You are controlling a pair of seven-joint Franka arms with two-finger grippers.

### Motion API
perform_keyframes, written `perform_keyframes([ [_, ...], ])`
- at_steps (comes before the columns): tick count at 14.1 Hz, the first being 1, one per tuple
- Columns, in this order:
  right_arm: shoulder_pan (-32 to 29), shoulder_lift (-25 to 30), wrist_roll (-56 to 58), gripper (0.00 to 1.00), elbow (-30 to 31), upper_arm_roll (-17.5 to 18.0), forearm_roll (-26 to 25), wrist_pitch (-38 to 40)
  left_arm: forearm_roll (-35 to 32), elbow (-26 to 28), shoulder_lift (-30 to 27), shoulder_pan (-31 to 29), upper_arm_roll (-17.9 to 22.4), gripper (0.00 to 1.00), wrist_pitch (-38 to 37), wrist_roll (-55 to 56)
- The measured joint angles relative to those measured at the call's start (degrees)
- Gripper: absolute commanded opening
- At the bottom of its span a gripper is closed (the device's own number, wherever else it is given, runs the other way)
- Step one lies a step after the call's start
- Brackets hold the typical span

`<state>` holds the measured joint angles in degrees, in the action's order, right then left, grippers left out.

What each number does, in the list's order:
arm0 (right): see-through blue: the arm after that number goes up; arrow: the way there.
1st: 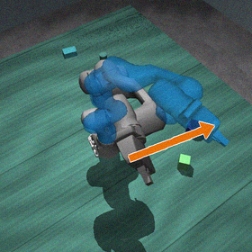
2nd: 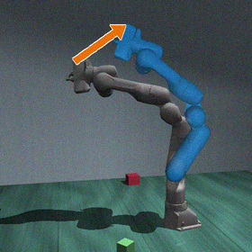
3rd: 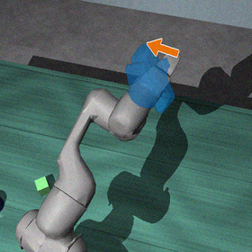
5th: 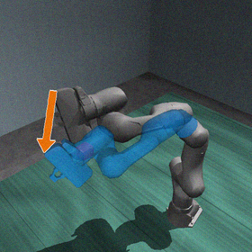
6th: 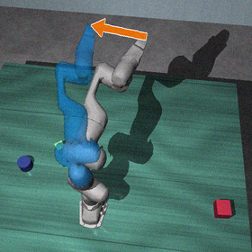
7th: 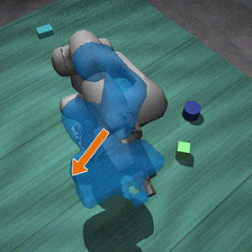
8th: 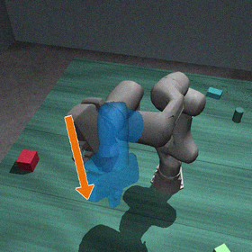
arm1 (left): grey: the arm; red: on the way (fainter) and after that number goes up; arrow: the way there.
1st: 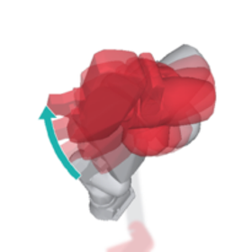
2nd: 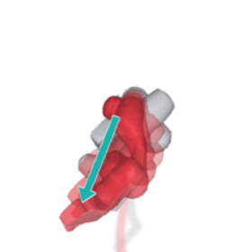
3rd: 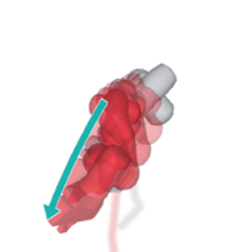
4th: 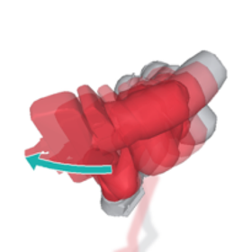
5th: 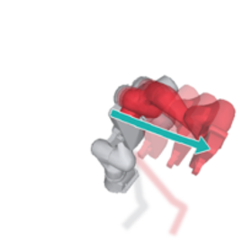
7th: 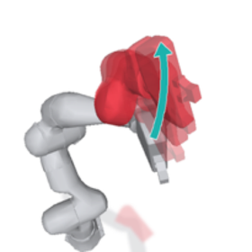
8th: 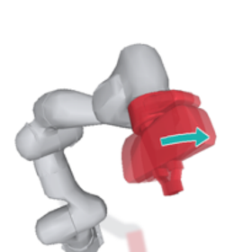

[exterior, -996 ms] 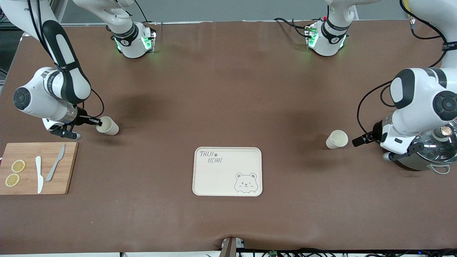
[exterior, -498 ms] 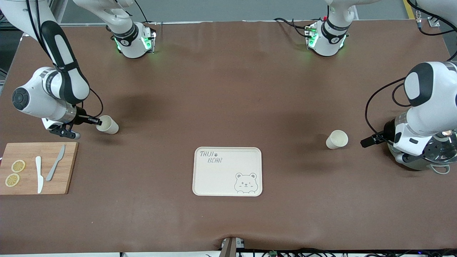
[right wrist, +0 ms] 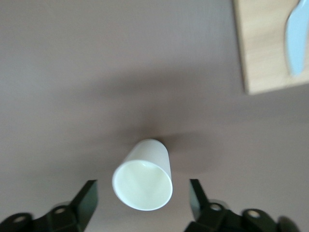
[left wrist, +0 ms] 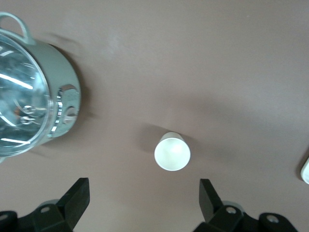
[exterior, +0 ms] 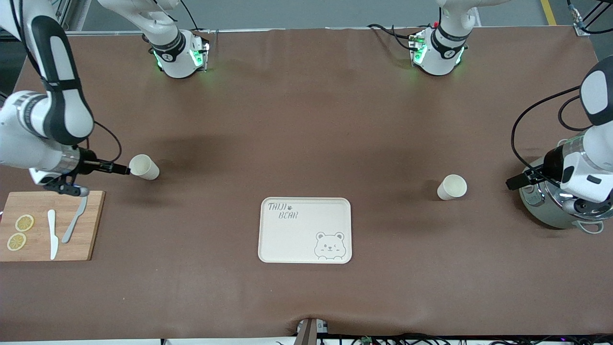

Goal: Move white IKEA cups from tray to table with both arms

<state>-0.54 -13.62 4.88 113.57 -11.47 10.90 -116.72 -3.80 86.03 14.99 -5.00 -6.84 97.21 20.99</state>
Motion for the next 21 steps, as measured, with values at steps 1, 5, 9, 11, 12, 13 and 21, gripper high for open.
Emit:
perform_keyframes([
  [1, -0.1, -0.3, 0.0, 1.00, -3.5, 0.0, 0.0, 1.3, -0.3, -1.0, -0.1, 0.0, -0.3, 1.00, -1.2, 0.0],
  [5, -0.3, -3.7, 0.0, 1.00, -22.0, -0.1, -1.2, 13.5, -0.6, -2.9, -2.4, 0.0, -0.6, 1.00, -3.7, -5.1],
  [9, -0.3, -4.9, 0.0, 1.00, -34.1, -0.1, -3.0, 21.0, -0.6, -2.9, -4.5, -0.1, -0.6, 1.00, -5.7, -7.0],
  [11, -0.3, -3.8, 0.0, 1.00, -36.1, 0.0, -3.1, 24.0, -0.6, -3.0, -5.3, -0.1, -0.6, 1.00, -5.9, -7.2],
  [12, -0.3, -2.6, 0.0, 1.00, -36.5, 0.0, -3.1, 26.5, -0.6, -3.0, -5.8, -0.1, -0.7, 1.00, -6.1, -7.3],
  [13, -0.4, -1.0, 0.0, 1.00, -36.5, 0.0, -3.2, 28.4, -0.6, -3.0, -6.2, -0.1, -0.7, 1.00, -6.2, -7.4],
  [21, -1.9, 10.2, 0.0, 1.00, -27.9, 0.6, -4.6, 32.2, -0.6, -3.0, -10.2, 0.0, -1.2, 1.00, -10.2, -7.5],
])
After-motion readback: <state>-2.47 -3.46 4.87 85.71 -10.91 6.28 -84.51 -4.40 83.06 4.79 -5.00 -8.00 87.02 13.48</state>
